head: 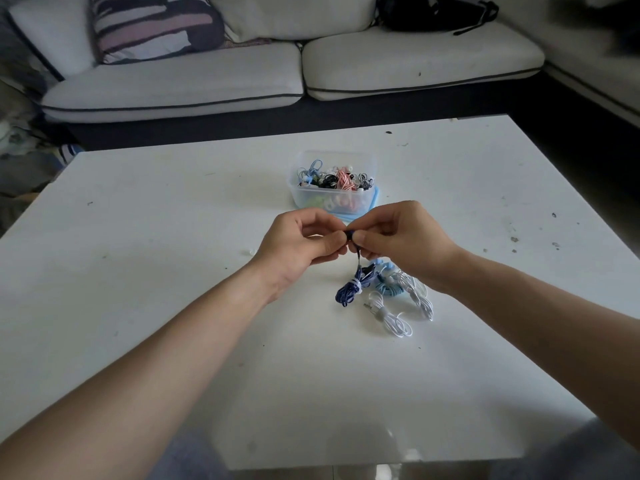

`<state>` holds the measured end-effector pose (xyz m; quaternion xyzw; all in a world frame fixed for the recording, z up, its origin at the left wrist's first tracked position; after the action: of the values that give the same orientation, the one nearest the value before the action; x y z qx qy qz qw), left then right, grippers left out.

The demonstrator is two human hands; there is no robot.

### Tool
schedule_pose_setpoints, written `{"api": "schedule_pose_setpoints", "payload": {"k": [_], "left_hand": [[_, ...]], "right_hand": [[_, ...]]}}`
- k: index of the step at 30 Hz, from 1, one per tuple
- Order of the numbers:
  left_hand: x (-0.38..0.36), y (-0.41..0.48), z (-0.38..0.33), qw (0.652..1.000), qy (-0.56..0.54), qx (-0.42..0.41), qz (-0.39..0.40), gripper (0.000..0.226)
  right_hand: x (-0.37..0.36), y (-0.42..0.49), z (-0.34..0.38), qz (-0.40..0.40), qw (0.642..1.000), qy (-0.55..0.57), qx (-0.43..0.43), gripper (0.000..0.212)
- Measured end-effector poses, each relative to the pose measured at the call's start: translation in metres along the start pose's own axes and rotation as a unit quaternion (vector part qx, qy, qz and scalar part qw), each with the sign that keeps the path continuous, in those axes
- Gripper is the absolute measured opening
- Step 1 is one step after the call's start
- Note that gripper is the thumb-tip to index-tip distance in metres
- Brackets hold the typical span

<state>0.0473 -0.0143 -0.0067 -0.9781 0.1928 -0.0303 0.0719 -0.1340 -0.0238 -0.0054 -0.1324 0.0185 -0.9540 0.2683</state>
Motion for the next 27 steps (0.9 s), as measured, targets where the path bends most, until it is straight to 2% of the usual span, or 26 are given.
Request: {"api": "schedule_pose_setpoints", "payload": {"k": [3,6,10,23,27], "left_hand": [[-0.0018,0.0027,0.0003,0.997,0.058,-0.028,-0.037,0.014],[-0.0026,0.0039,0.0013,0.994,0.073,-0.053,-0.057,0.015],[-0.0032,0.0033,0.002,0.993,0.089,-0.061,-0.054,0.018],[-0.0062,0.0052,0.0014,0.984,0.125,-0.09,-0.088,0.021],[-0.0087,0.0054,0.0013,0.982,0.144,-0.09,-0.076,0.02]], "right_hand": [[-0.0011,0.0031,-0.0036,-0.008,0.996,0.084,-0.019,0.011],[-0.0004,0.0051,-0.0057,-0.024,0.993,0.113,-0.024,0.01],[0.0026,0.0047,-0.0067,-0.033,0.992,0.121,-0.024,0.008],[0.0066,0.0066,-0.0091,0.008,0.99,0.13,-0.053,0.01],[0.0087,0.0043,-0.008,0.011,0.99,0.133,-0.052,0.008]]}}
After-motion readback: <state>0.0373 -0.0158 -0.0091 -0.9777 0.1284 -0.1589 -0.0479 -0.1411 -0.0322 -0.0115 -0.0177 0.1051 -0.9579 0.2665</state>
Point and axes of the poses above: each hand's wrist, its own y-axis towards the middle knuckle, its own x-axis out of the back of the hand, z = x × y, the point moved 1 cm from there along y, towards the middle knuckle, and after that the axes turned 14 degrees about z, right-handed, at the moved point
